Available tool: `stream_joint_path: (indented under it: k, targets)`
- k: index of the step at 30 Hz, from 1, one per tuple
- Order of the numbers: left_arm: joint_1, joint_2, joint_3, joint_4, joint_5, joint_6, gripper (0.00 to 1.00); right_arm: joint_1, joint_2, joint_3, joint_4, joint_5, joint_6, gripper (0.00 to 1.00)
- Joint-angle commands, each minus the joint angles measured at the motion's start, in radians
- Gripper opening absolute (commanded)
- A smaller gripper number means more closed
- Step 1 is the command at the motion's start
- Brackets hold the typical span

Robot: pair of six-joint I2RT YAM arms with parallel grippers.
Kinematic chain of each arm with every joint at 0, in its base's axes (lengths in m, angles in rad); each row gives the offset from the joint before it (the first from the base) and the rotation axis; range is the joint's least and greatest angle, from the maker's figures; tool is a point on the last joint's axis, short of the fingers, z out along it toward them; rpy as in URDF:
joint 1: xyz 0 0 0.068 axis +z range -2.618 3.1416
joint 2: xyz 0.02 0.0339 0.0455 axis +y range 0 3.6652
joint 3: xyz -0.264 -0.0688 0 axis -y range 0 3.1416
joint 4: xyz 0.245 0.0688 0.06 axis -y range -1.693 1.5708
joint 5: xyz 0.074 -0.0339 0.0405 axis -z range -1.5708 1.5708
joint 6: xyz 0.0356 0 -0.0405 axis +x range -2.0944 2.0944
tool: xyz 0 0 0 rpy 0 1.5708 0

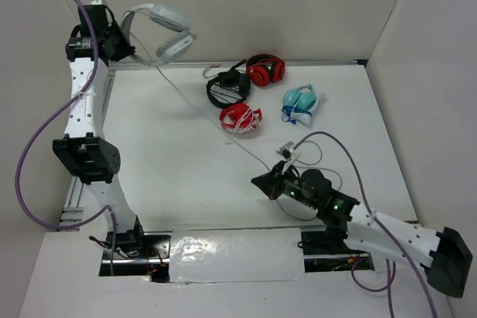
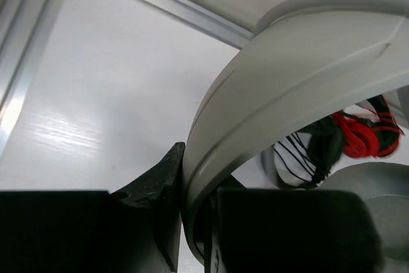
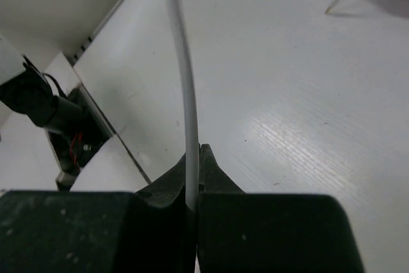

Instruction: Wrap the headphones

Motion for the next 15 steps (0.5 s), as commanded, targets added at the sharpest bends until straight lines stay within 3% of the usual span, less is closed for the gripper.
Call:
stream_joint_path:
  k: [1,4,9,11,15]
  targets:
    - [0.101,-0.024,0.058,0.079,0.049,-0.075,0.00,0.020,-0.201,0.018,-0.272,0.185,0.033,0.00]
    - [0.121,0.018,0.066,0.067,0.003,-0.069,0.00,0.024,-0.342,0.047,-0.416,0.211,0.014,0.00]
    - [0.112,0.044,0.003,0.088,-0.090,-0.043,0.00,0.027,-0.419,0.127,-0.466,0.289,-0.048,0.00]
    - [0.092,0.047,-0.031,0.101,-0.099,-0.035,0.00,0.029,-0.359,0.179,-0.414,0.297,-0.084,0.00]
    - [0.014,0.050,-0.078,0.147,-0.168,0.016,0.00,0.072,-0.153,0.339,-0.303,0.166,-0.264,0.00]
